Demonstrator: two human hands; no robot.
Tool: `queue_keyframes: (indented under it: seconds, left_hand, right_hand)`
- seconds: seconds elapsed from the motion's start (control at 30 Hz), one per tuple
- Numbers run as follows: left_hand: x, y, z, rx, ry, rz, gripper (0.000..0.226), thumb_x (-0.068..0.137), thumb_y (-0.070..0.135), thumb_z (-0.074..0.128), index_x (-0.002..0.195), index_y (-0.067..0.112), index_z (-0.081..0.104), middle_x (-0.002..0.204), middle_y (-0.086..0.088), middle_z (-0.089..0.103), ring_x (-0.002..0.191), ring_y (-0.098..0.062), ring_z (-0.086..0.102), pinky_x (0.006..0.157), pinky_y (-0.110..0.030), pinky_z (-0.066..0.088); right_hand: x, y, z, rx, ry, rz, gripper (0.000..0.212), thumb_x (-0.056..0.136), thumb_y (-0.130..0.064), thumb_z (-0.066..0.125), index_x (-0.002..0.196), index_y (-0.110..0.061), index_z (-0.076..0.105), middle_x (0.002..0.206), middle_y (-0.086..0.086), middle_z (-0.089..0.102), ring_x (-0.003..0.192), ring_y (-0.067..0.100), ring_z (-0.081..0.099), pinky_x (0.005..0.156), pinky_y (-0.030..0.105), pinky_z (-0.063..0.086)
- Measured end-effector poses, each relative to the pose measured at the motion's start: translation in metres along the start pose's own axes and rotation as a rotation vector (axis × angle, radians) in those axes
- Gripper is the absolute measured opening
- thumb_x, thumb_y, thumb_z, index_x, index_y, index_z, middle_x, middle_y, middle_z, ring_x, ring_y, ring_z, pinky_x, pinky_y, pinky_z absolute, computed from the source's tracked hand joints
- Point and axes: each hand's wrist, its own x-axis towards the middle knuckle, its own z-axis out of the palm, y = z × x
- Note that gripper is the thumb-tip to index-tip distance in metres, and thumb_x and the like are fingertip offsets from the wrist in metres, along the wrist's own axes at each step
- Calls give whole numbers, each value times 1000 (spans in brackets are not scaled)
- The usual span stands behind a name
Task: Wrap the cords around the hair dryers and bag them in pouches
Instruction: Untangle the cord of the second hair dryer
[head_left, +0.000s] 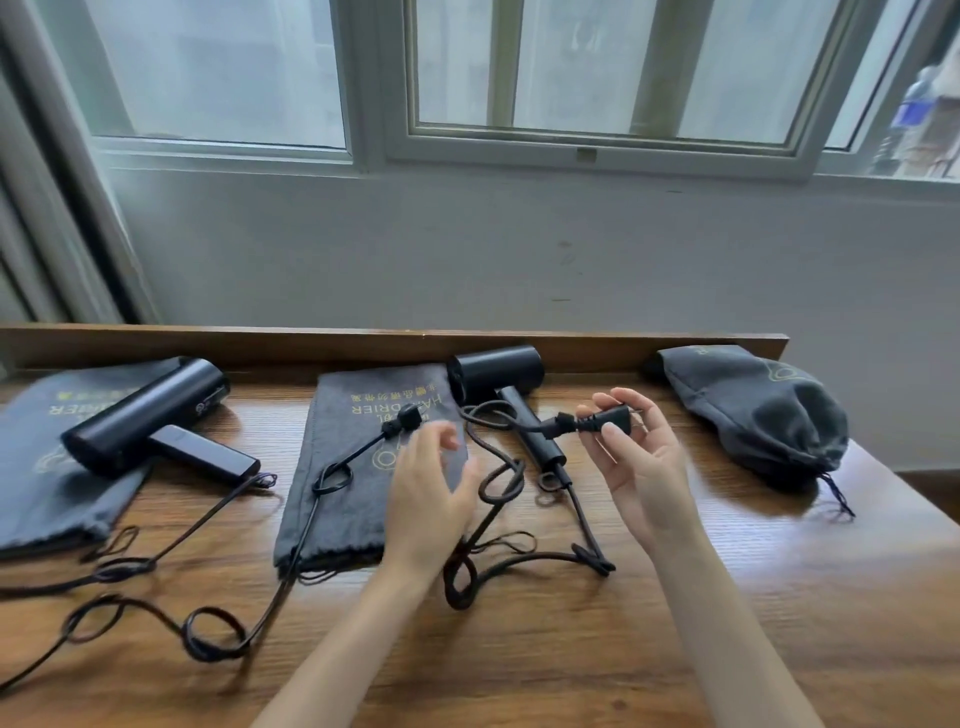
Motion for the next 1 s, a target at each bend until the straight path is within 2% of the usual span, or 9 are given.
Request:
queue_keyframes:
  seconds: [0.07,0.17,0.27,0.4,0.5,0.57,0.63,0.83,1.0]
  left_hand:
    - [11,2,-2,14,-130,171,37,86,20,62,121,19,53,116,10,53,111,-7,45,99,-23,35]
    - [18,7,3,146,-216,342,36,83,23,60,118,21,59,117,7,60,116,-11,48,105,-36,30]
    - [20,-2,3,278,-159,294,30,81,13,65,110,20,62,109,2,61,111,-20,52,105,-52,31]
    - [22,-18,-5,361,-73,163,45,78,14,69,121,16,54,117,-3,53,114,-25,48,102,-48,37]
    - [24,-12,-11,65,-191,-97,53,84,16,64,133,19,42,126,2,45,112,-14,48,95,-33,42]
    - [29,-1,-15,-398,-291,-433,38,89,9,56,125,19,46,115,-3,57,97,-17,57,85,-34,47]
    - [31,3,-16,-757,-282,-626,24,92,4,47,113,11,55,96,-9,68,88,-22,61,85,-38,49]
    - [31,2,-10,-973,-125,-597,39,86,-22,32,104,8,49,104,-9,60,95,-24,62,78,-33,55]
    - [23,-10,-11,-735,-208,-382,59,79,-23,53,116,22,44,105,-11,64,92,-17,68,75,-23,55]
  right_hand:
    - [-2,0,2,11,-70,23,27,83,6,50,100,-13,57,93,3,67,92,18,67,78,26,56]
    - [-4,4,7,55,-126,51,30,75,-1,56,103,-14,57,90,3,66,92,17,67,77,25,55]
    - [-3,8,4,133,-119,77,33,80,2,50,108,-14,56,91,3,62,88,16,67,74,24,55]
    - [0,8,-3,255,-182,106,57,63,-9,80,114,-15,58,94,2,62,87,15,66,78,28,56]
    - [1,9,-8,306,-267,110,62,59,-10,85,114,-16,59,92,3,63,84,15,65,79,31,55]
    - [0,11,-9,303,-302,121,57,59,-10,85,110,-17,62,92,2,63,84,15,65,82,32,55]
    - [-1,14,-9,277,-302,132,53,58,-10,86,106,-19,65,93,2,63,86,15,65,84,31,55]
    - [-4,18,-11,27,-161,76,39,68,-11,70,105,-15,59,93,4,63,97,20,66,80,27,56]
    - [4,22,-7,36,12,-47,43,52,-20,77,91,-16,62,96,4,64,101,21,66,76,23,55]
